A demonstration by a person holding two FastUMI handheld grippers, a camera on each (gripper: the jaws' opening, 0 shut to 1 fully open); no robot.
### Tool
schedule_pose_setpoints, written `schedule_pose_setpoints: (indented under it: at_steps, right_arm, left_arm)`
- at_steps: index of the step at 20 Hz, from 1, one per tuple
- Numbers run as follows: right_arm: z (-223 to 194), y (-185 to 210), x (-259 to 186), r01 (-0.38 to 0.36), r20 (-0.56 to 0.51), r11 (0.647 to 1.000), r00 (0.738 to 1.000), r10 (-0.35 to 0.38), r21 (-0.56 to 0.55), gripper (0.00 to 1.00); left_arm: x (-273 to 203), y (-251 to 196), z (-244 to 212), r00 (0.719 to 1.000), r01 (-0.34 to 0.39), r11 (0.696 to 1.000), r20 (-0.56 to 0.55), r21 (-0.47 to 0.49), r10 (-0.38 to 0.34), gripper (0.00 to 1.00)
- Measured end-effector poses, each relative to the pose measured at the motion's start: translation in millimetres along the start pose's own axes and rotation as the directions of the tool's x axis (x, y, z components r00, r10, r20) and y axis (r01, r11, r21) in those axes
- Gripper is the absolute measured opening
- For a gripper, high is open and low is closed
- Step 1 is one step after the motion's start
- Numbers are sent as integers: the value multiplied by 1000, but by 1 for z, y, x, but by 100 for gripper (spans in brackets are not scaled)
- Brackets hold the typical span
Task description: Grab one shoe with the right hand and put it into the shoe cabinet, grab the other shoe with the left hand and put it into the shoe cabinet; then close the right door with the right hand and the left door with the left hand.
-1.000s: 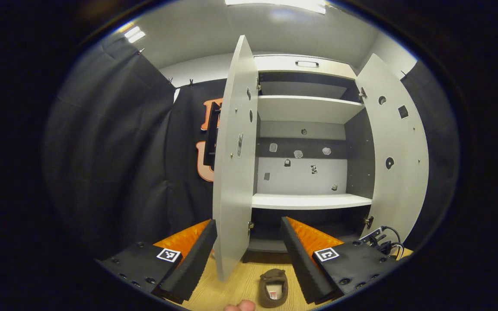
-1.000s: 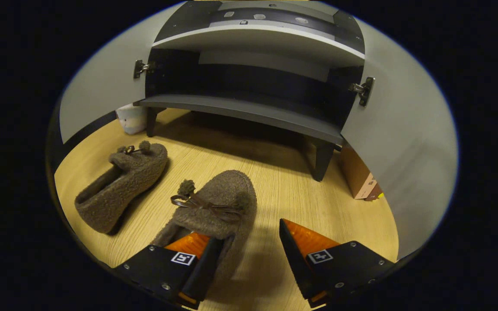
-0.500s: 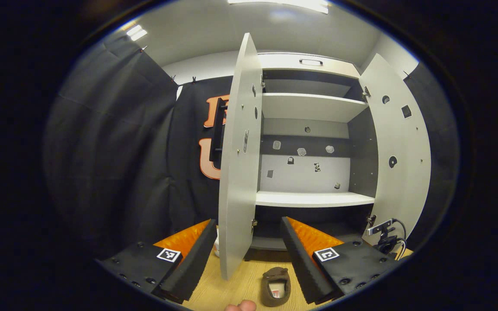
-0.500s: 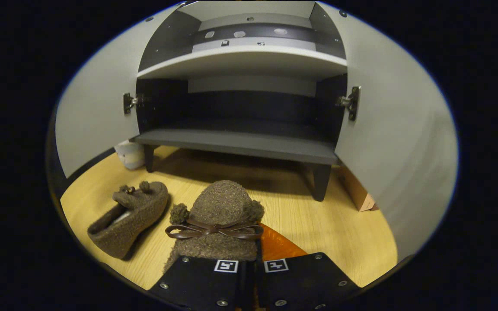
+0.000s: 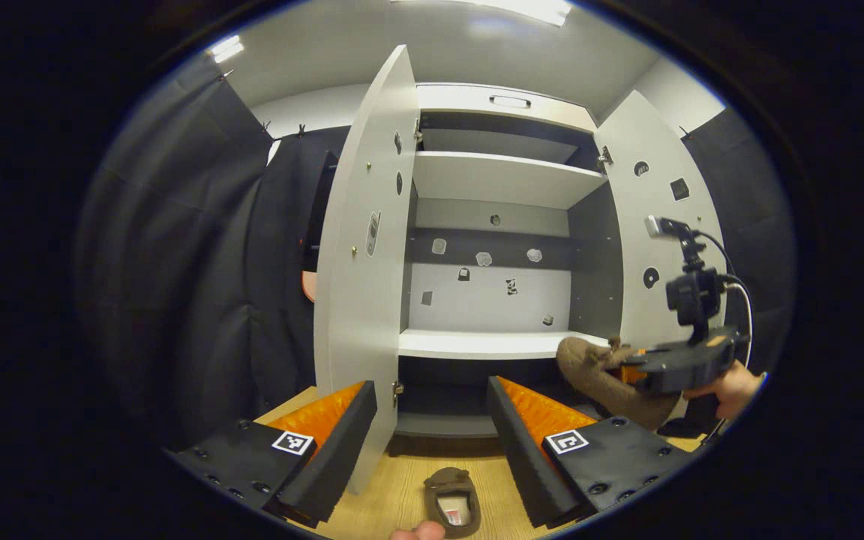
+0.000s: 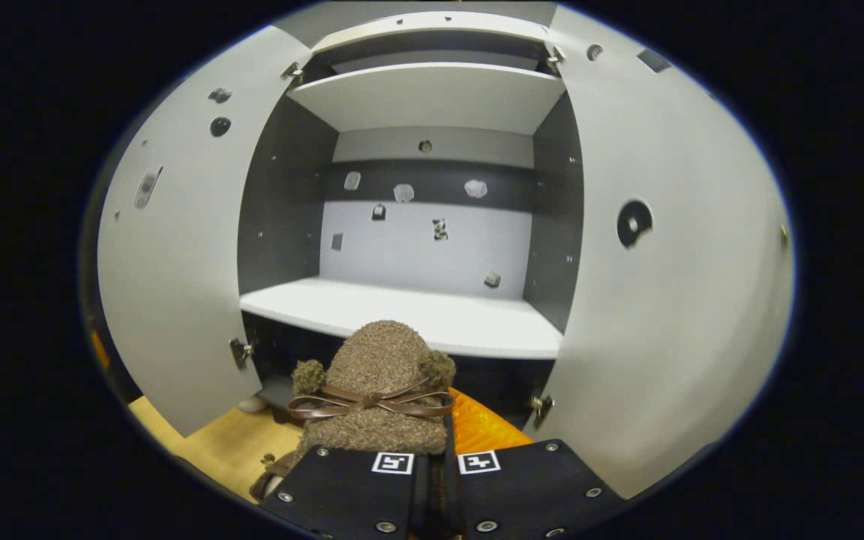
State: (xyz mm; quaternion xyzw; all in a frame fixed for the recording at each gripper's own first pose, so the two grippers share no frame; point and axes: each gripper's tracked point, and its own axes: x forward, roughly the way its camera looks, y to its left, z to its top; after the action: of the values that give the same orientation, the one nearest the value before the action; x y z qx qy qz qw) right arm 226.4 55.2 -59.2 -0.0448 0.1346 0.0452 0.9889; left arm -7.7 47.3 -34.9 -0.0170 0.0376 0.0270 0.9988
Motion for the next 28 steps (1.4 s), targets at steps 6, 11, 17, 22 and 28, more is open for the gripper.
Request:
schedule_pose_setpoints:
  at_steps: [6,11,17,22,28]
  right_arm:
    - [71,-32,139,49,-22,998,999,-48,40,7]
    - [22,-43,229,87,-242,994,968,-70,61,21]
    - [35,-60,223,125,-251,985,964,-92,119,77]
    - [39,-60,185,79,-265,993,963,-54,86,93]
    - [59,-37,143,-7,-232,995,972,30,99,93]
  left_arm:
    - [10,-7,-15,999,25,1000,-47,1,-25,97]
    - [14,0,-22,998,-20,1000,-67,6,20,96]
    - [13,11,-26,995,-60,998,-73,3,60,96]
    - [14,6,-25,997,-45,999,-67,-4,44,96]
    - [4,-2,-23,998,-20,1000,-57,-11,19,96]
